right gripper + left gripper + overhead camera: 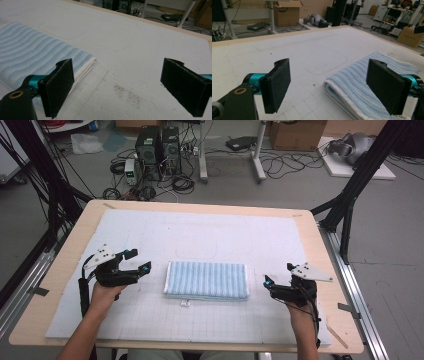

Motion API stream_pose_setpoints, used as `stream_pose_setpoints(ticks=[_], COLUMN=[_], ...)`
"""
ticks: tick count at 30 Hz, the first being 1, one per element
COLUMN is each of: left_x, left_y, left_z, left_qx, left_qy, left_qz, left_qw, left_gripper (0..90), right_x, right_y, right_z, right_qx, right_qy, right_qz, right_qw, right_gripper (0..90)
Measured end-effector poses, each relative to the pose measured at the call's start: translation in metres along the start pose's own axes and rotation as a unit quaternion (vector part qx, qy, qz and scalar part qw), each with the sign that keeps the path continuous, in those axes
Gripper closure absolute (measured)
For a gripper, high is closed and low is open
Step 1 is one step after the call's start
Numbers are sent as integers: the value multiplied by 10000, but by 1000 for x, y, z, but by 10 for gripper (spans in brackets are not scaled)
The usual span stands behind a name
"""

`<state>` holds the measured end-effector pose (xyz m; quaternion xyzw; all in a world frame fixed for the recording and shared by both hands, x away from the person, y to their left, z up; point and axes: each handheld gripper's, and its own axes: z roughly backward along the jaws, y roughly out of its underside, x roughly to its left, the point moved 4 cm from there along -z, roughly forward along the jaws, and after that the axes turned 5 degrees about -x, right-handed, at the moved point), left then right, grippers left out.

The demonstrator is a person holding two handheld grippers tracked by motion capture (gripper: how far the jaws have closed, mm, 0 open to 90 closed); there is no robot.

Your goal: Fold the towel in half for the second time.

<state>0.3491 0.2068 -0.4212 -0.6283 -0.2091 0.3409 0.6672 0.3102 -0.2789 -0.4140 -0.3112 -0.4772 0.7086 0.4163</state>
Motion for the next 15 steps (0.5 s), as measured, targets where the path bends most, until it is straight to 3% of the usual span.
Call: stream_pose_setpoints(ticks=[15], left_x=[2], left_y=[0], left_z=[1], left_qx=[-19], left_qy=[-33], left_qz=[22], left_qw=[10000], left_gripper=[204], right_x=[0], right_y=[-3], right_z=[-1], right_qx=[10], right_qy=[-7], right_qz=[32], right_qw=[10000], right_gripper=[108])
